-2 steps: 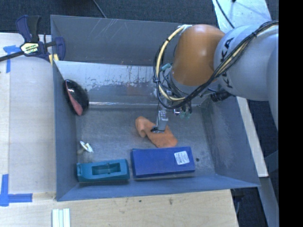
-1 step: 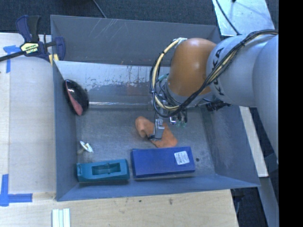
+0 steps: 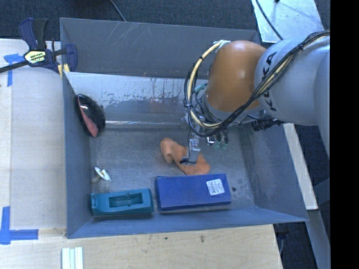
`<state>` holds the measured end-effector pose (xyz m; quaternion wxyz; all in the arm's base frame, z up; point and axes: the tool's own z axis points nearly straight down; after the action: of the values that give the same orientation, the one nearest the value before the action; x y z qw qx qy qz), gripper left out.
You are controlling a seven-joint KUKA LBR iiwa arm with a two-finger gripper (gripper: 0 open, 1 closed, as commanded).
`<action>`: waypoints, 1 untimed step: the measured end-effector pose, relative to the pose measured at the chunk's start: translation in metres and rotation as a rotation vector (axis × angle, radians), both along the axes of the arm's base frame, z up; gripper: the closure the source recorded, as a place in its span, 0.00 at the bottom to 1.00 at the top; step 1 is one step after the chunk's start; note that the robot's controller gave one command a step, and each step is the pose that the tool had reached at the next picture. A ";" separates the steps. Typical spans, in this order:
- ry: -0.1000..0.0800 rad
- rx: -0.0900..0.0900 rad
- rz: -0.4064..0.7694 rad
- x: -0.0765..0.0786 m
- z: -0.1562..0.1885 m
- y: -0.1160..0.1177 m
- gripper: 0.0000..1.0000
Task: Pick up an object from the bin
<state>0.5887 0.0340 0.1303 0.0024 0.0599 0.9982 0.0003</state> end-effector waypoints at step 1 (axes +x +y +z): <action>0.001 0.000 -0.081 0.000 -0.058 -0.006 0.00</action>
Offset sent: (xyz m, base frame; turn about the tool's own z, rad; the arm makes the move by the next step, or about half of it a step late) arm -0.0066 -0.0037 -0.0603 0.1381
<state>0.5885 0.0276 0.0721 0.0020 0.1003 0.9950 0.0004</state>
